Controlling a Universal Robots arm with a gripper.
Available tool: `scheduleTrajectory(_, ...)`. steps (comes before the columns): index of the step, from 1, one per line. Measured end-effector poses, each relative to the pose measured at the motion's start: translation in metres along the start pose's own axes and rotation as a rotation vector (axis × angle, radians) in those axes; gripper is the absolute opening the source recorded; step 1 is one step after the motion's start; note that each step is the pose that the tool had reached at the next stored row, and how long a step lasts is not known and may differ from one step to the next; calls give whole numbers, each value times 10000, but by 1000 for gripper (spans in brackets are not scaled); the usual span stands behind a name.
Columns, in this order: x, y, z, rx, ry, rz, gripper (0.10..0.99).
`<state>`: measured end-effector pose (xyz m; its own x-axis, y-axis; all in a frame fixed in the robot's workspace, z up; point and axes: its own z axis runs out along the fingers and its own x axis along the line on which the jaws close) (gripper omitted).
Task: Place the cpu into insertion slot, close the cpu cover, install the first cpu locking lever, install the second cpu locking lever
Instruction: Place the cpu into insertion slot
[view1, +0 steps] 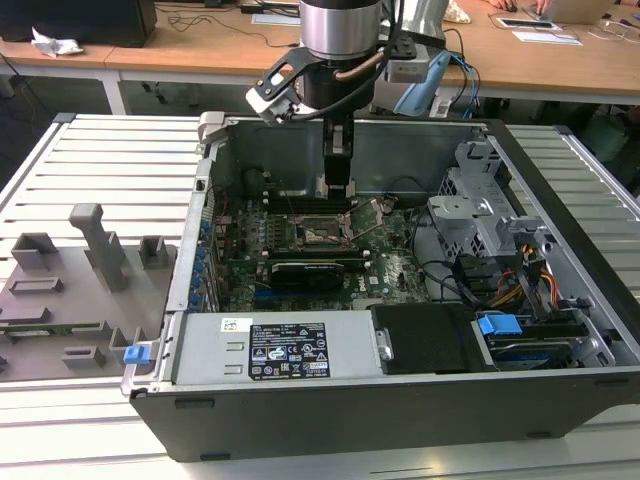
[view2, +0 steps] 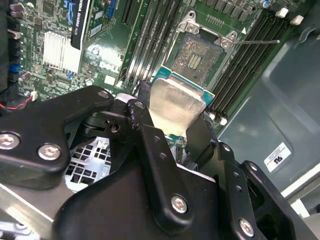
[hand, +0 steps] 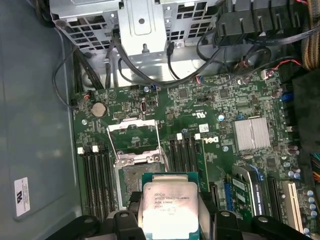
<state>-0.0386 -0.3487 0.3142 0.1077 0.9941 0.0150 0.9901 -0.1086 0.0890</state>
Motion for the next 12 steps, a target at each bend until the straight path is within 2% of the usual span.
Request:
scheduleTrajectory(3,0,-3,39,8,50,-581,529)
scheduleTrajectory(6,7,-10,113,18,105,-1250,529)
scheduleTrajectory(8,24,-21,184,21,122,-1481,529)
scheduleTrajectory(12,22,-42,291,22,110,-1511,529)
